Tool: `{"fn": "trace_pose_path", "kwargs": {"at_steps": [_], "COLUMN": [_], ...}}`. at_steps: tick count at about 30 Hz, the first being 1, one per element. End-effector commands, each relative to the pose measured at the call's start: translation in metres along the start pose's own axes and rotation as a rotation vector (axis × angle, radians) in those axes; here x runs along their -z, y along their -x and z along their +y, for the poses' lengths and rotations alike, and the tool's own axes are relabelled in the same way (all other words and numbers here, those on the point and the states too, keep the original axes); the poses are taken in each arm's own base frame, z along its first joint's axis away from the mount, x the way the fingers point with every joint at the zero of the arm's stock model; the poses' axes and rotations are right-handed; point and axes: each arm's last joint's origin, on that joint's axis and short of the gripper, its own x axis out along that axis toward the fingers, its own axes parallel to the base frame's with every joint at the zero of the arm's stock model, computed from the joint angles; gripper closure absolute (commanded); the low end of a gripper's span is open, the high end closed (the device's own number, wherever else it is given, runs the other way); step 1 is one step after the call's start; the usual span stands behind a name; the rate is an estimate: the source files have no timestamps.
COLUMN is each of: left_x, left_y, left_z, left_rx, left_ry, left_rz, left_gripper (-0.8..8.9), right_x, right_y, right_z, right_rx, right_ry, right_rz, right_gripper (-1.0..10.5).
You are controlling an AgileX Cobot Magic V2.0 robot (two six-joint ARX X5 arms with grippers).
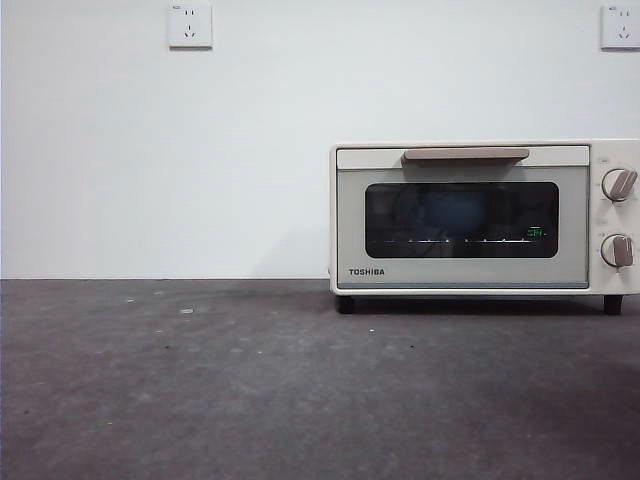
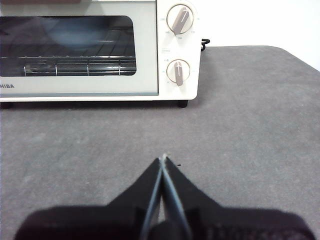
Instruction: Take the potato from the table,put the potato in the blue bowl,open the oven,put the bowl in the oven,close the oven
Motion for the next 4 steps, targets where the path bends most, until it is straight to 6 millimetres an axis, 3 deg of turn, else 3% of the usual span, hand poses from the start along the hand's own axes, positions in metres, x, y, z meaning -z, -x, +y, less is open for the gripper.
{"fn": "trace_pose_path", "kwargs": {"at_steps": [1, 4], "left_x": [0.0024, 0.0024], "left_y": [-0.0010, -0.0010], "left_z": [0.0005, 0.0005], "left_rx": [-0.003, -0.003], "left_ry": [-0.007, -0.007], "left_rz": [0.002, 0.002], "left_gripper": [8.18, 8.18], "right_x": [0.0019, 0.0019], "right_y": [-0.0004, -0.0004], "right_z": [0.0000, 0.0000], "right_rx": [0.004, 0.004], "right_ry": [-0.007, -0.007], "right_rz": [0.008, 0.008], "right_gripper": [9.5, 9.5]}}
